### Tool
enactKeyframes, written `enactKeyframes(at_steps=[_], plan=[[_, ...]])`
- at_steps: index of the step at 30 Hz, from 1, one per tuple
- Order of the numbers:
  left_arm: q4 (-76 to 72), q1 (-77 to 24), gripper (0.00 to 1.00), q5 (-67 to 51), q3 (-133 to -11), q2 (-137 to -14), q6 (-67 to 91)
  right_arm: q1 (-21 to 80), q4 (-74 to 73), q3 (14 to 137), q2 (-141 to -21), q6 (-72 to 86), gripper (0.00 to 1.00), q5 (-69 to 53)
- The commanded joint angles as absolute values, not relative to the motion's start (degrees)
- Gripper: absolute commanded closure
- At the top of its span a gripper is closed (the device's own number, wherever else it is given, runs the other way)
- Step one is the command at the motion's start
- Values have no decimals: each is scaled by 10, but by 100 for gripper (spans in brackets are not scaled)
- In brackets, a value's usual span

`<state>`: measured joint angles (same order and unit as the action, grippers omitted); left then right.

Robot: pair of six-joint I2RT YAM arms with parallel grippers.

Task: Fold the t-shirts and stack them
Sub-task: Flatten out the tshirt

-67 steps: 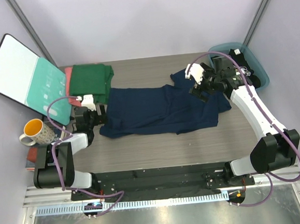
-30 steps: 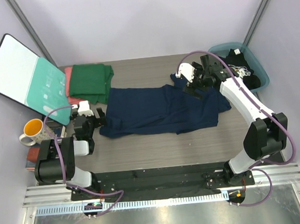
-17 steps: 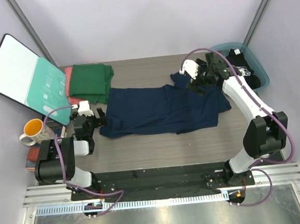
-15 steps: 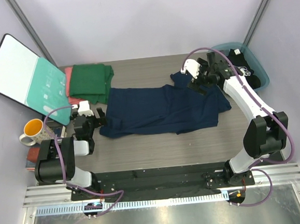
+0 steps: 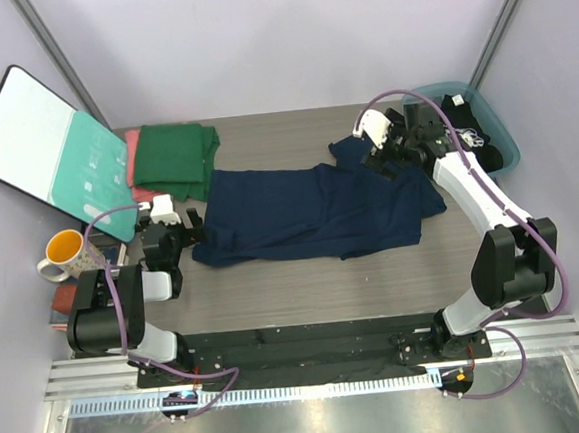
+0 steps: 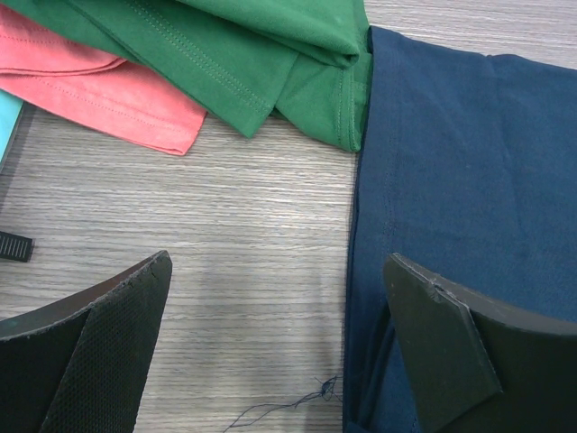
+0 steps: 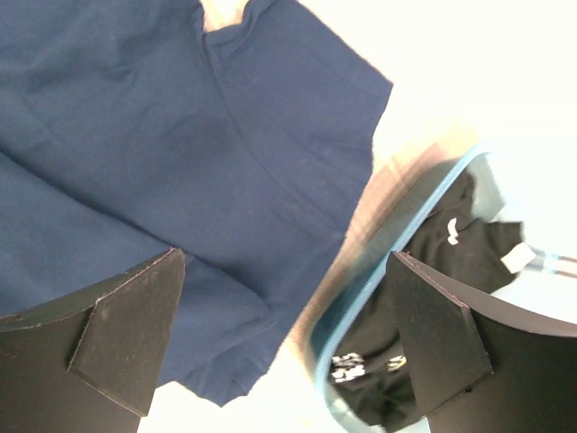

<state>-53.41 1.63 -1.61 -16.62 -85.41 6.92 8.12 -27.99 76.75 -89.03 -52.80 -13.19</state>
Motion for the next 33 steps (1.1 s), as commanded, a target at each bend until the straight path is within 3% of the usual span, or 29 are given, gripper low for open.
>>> enactKeyframes(at_steps=[1,16,20,27,29,33], plan=[[-572,18,0,-19,-179,-854,59,76,-224,722,-840,-491,0,-142],[-551,17,0,-34,-195,-834,50,82,-191,675,-829,-449,0,-109],[-319,17,0,-62,-278,-762,40,83,-185,664,-821,-450,0,-106],[-157,15,0,-80,-480,-693,-169,87,-185,636,-786,-496,0,-106],[-79,15,0,-118,-575,-708,-227,91,-224,637,-771,-513,0,-119],[139,15,0,-263,-649,-721,-427,102,-399,628,-740,-647,0,-172]])
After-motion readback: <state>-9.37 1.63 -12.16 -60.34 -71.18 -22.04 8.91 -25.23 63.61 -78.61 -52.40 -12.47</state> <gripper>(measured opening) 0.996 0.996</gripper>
